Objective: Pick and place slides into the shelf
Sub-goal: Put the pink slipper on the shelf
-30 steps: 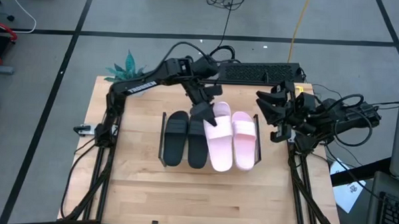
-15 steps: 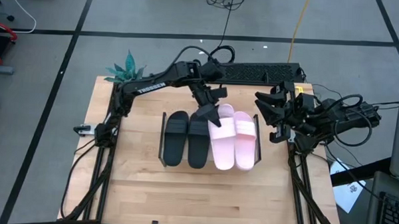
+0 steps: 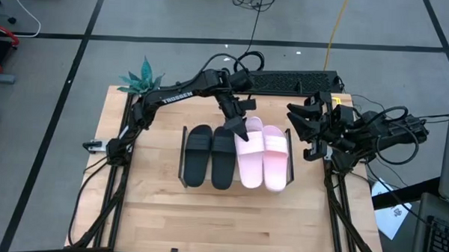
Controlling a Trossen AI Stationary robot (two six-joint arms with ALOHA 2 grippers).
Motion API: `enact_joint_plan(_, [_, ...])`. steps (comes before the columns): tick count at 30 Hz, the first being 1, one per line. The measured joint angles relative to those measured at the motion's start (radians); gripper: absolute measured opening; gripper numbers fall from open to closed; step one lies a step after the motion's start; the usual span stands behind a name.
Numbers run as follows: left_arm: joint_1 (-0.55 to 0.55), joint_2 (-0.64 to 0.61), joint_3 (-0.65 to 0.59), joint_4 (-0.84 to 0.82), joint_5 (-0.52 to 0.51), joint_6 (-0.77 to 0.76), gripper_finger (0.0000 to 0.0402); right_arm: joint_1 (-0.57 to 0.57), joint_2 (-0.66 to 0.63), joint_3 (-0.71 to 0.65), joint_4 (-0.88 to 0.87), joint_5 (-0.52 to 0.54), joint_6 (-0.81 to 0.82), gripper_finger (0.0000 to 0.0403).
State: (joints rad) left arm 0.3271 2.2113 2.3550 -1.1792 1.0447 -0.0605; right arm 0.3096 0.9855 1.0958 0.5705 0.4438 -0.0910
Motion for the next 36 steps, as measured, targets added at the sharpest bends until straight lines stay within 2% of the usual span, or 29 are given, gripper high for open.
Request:
enact_joint_plan(4, [0.009,0.009,-0.003,0.007,0.001,0.011,0.0000,0.000,0.000,0.000,0.000,0.000,0.000,0.0093])
enact_joint_plan(17, [0.025,0.011,-0.145,0.062,0.039,0.026,0.0000,0.000,0.000,0.000,0.000,0.000,-0.007,0.0094])
enact_joint_plan(23, [0.037,0.010,-0.175,0.143,0.057,-0.001,0.0000,0.000,0.000,0.000,0.000,0.000,-0.007,0.0094])
enact_joint_plan(36, [0.052,0.005,-0.282,0.207,0.053,-0.045,0.0000,0.000,0.000,0.000,0.000,0.000,-0.008,0.0093])
